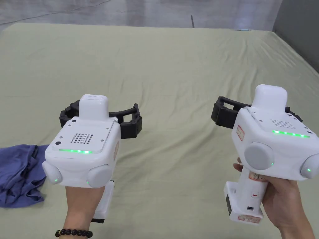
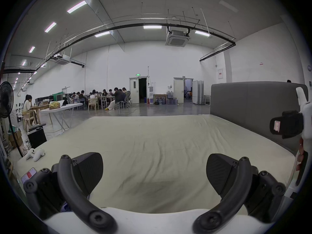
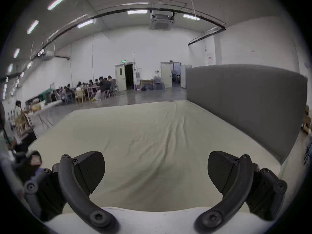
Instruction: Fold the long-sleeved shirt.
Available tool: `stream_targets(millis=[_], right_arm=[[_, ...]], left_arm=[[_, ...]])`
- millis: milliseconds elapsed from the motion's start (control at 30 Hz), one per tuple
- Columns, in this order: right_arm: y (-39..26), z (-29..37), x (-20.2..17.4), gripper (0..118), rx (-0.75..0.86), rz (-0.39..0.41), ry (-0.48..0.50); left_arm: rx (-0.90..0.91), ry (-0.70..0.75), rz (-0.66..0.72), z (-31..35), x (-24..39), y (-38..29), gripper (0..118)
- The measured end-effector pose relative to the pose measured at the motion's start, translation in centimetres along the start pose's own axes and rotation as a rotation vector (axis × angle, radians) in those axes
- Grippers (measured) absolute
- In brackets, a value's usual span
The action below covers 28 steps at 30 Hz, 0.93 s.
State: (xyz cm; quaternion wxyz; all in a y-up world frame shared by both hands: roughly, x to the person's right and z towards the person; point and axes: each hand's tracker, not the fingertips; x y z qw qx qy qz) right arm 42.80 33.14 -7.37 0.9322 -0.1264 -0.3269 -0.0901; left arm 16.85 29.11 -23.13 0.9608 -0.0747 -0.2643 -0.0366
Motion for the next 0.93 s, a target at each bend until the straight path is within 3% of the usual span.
stream_targets(millis=[100,233,300,400,500,633,767,933], right_arm=[[0.3,-0.1,-0.1,118,-0.002,-0.042,-0.041],[0.0,-0.9,0.2,118,-0.018,-0.016,-0.052],[-0.5,-1.0,0.4,118,0.005,-0.043,-0.14],[-0.3,-1.3,0.9,118,-0.043,-0.035,-0.162],[-0.6,-1.4,1.7,118,-0.097,0.016,-0.081],[-2.0,-0.2,2.3,118,0.033,0.025,0.047],[-2.4,0.0,1.3,118,0.068,0.171,-0.018],[-2.8,0.3,1.1,118,0.095,0.201,0.018]], left_arm=[[-0.013,0.007,0.004,-0.1,-0.2,-0.2,118],[-0.019,0.009,0.009,0.0,-0.3,-0.5,118],[-0.018,0.01,0.005,0.1,-0.3,-0.6,118],[-0.024,0.014,0.004,0.0,-0.4,-0.8,118],[-0.026,0.018,0.013,-0.1,-0.3,-1.0,118],[-0.032,0.018,0.018,0.0,-0.1,-1.0,118],[-0.025,0.021,0.001,0.1,0.1,-1.0,118],[-0.022,0.017,0.009,0.1,0.2,-1.0,118]])
